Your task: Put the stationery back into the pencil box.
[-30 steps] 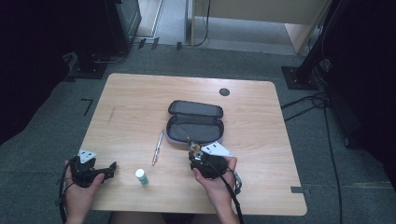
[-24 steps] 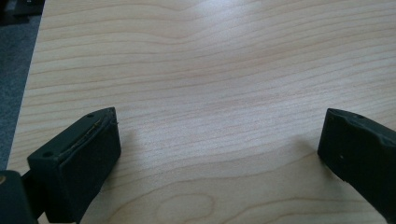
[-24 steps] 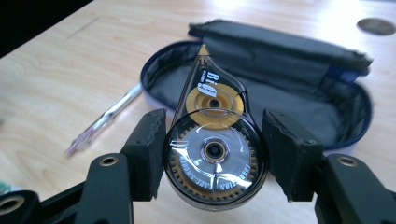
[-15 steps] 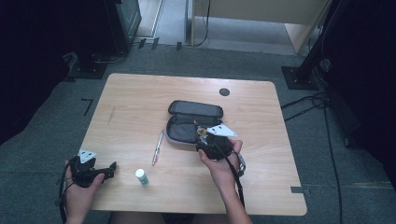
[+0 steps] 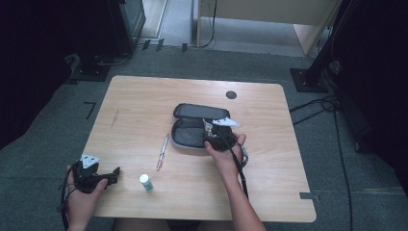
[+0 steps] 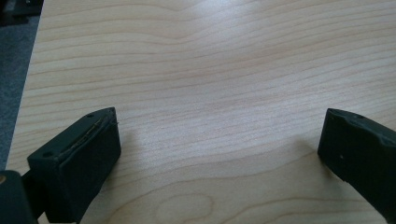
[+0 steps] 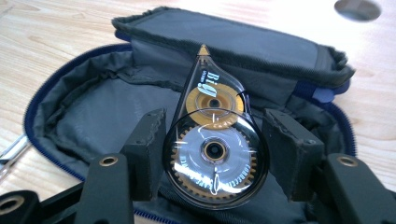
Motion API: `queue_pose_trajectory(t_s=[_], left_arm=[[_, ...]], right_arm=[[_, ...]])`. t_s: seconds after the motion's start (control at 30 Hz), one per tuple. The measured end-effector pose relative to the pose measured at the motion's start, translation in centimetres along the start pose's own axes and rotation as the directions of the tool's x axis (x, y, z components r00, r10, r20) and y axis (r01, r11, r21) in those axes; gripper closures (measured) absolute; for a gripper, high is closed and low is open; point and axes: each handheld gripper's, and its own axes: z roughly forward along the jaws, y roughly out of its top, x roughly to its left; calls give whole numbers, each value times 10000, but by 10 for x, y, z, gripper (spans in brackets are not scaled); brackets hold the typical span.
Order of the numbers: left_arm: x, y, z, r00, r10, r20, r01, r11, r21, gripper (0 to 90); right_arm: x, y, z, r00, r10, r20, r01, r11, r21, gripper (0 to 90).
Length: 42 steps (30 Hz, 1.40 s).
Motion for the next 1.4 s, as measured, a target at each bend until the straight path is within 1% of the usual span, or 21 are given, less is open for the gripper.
queue_pose_trajectory(t_s=[0.03, 0.13, 0.33, 0.37, 0.4, 0.43, 0.5, 0.57, 0.63, 0.73, 0.77, 0.8, 0.83, 0.9, 0.97, 1.13, 1.2, 1.27, 1.3, 1.33, 1.4], left_arm=[[0, 0, 0, 10000, 6, 2, -6, 10000, 2, 0], [0, 0, 0, 10000, 11, 8, -11, 10000, -6, 0], [0, 0, 0, 10000, 12, 8, -12, 10000, -4, 0], [0, 0, 0, 10000, 14, 6, -14, 10000, -4, 0], [0, 0, 0, 10000, 11, 7, -11, 10000, -5, 0], [0, 0, 0, 10000, 12, 9, -12, 10000, -5, 0], [0, 0, 0, 10000, 13, 9, -13, 10000, -3, 0], [0, 0, 0, 10000, 11, 7, -11, 10000, -4, 0], [0, 0, 0, 10000, 11, 9, -11, 10000, -6, 0], [0, 0, 0, 10000, 12, 12, -12, 10000, -10, 0], [0, 0, 0, 10000, 12, 8, -12, 10000, -7, 0], [0, 0, 0, 10000, 11, 8, -11, 10000, -8, 0], [0, 0, 0, 10000, 12, 10, -12, 10000, -7, 0], [0, 0, 0, 10000, 10, 7, -10, 10000, -8, 0], [0, 0, 0, 10000, 12, 7, -12, 10000, -7, 0], [0, 0, 0, 10000, 16, 9, -16, 10000, -8, 0], [0, 0, 0, 10000, 14, 10, -14, 10000, -9, 0], [0, 0, 0, 10000, 14, 10, -14, 10000, -12, 0], [0, 0, 0, 10000, 14, 10, -14, 10000, -12, 0], [0, 0, 0, 10000, 14, 7, -14, 10000, -10, 0], [0, 0, 0, 10000, 13, 11, -13, 10000, -13, 0]], right_arm=[[-3, 0, 5, 9996, 235, -139, -233, 9996, 152, 421], [-5, -1, 12, 9992, 342, -230, -333, 9987, 397, 420], [-4, -2, 19, 9997, 213, -112, -204, 9973, 708, 420], [-4, -3, 23, 9997, 229, -100, -219, 9952, 953, 419], [-4, -3, 23, 9997, 229, -100, -219, 9952, 953, 419], [-5, -3, 26, 9994, 300, -180, -277, 9925, 1187, 418], [-5, -4, 27, 9996, 236, -142, -216, 9917, 1267, 418], [-6, -3, 30, 9995, 293, -147, -269, 9891, 1448, 416], [-5, -2, 31, 9997, 242, 16, -241, 9867, 1610, 414], [-4, -2, 31, 9997, 149, 189, -179, 9856, 1682, 401], [-4, -2, 31, 9994, 103, 316, -155, 9856, 1685, 371], [-4, -2, 31, 9994, 103, 316, -155, 9856, 1685, 371], [-6, -2, 29, 9993, 129, 362, -189, 9853, 1701, 346], [-7, -1, 27, 9995, 157, 289, -203, 9857, 1675, 331], [-8, 1, 23, 9996, 109, 248, -149, 9858, 1672, 330], [-10, 7, 20, 9997, 205, 167, -229, 9865, 1623, 336], [-9, 13, 20, 9996, 253, 128, -270, 9882, 1507, 376], [-6, 17, 20, 9996, 293, -1, -290, 9903, 1362, 485], [-6, 17, 20, 9996, 293, -1, -290, 9903, 1362, 485], [-4, 20, 19, 9996, 296, -44, -290, 9943, 1022, 602], [-3, 23, 19, 9996, 271, 63, -275, 9964, 797, 716]])
